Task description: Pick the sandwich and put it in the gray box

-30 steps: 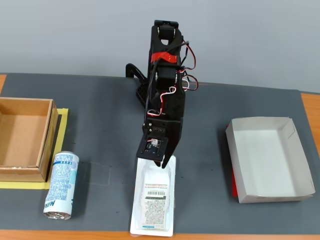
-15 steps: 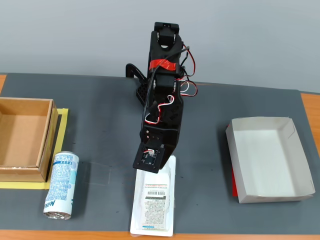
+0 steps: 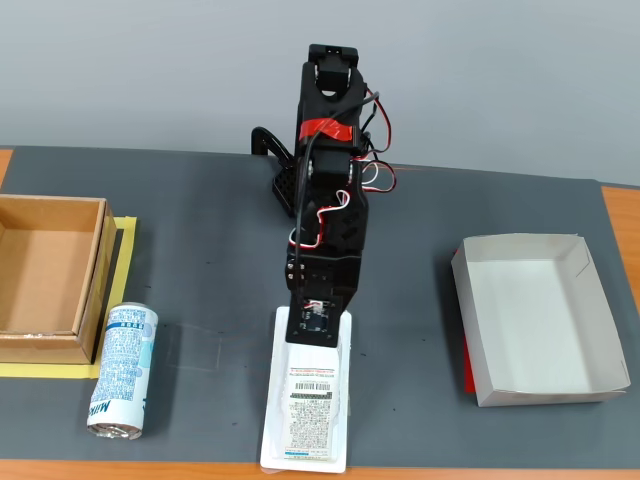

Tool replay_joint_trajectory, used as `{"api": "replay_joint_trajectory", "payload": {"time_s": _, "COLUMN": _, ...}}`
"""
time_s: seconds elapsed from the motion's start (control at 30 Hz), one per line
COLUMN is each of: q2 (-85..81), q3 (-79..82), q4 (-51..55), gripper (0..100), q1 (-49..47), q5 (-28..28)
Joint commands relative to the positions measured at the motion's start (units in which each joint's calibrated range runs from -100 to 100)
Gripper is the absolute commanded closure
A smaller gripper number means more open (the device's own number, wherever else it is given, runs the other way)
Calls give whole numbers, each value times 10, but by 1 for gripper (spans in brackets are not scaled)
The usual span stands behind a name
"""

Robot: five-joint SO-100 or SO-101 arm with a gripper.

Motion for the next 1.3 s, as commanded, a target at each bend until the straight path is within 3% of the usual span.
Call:
{"api": "replay_joint_trajectory", "payload": {"time_s": 0.0, "q2": -4, "q3": -21, "q4": 3, "gripper": 76, "q1": -3, "q5": 6}}
{"api": "replay_joint_trajectory", "payload": {"time_s": 0.17, "q2": -2, "q3": -21, "q4": 3, "gripper": 60, "q1": -3, "q5": 14}}
{"api": "replay_joint_trajectory", "payload": {"time_s": 1.27, "q2": 61, "q3": -28, "q4": -33, "gripper": 59, "q1": -55, "q5": 43}}
